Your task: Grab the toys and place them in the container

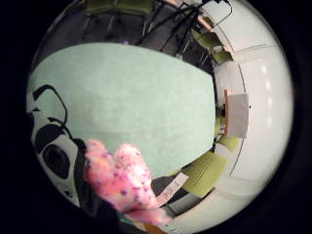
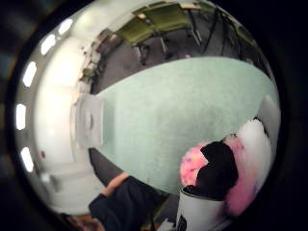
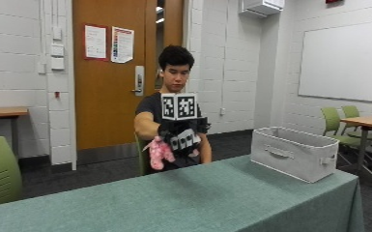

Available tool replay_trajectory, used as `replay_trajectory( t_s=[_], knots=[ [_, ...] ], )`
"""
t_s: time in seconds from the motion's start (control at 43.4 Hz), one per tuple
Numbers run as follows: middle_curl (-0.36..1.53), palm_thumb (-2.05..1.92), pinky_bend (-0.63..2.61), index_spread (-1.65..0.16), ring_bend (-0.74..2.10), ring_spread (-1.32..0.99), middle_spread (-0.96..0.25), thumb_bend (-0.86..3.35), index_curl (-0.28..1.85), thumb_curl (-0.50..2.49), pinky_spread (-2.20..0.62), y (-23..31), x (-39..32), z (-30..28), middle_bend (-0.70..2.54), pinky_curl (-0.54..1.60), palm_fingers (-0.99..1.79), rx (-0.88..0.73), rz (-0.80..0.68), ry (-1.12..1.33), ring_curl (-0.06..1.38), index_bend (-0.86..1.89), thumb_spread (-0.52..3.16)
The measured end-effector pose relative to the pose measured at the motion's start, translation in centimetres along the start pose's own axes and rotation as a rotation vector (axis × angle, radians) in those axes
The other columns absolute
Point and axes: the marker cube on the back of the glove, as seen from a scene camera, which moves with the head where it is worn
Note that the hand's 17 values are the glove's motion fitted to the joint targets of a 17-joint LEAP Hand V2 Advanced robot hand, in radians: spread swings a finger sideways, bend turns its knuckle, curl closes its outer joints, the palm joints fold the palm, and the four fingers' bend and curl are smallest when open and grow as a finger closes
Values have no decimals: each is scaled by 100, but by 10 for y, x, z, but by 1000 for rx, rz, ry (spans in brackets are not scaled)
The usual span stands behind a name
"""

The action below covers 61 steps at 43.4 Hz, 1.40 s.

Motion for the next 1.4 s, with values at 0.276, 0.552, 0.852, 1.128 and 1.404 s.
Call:
replay_trajectory(
  t_s=[0.276,0.552,0.852,1.128,1.404],
  knots=[
    [65,52,77,-23,114,-38,-31,15,78,78,-48,-33,-109,-90,102,41,126,145,-158,-15,52,83,93],
    [65,50,79,-22,116,-38,-30,15,82,90,-48,-47,-309,-167,104,41,124,278,-427,-41,51,84,88],
    [64,49,80,-21,118,-37,-30,15,85,102,-48,-17,-565,-195,105,41,123,276,-621,-157,50,83,84],
    [64,48,81,-21,118,-37,-29,15,87,112,-47,-37,-595,-164,106,40,123,253,-848,-248,50,82,82],
    [63,46,80,-21,119,-37,-29,15,89,121,-47,-56,-593,-127,106,40,123,203,-891,-83,49,81,82]
  ],
)
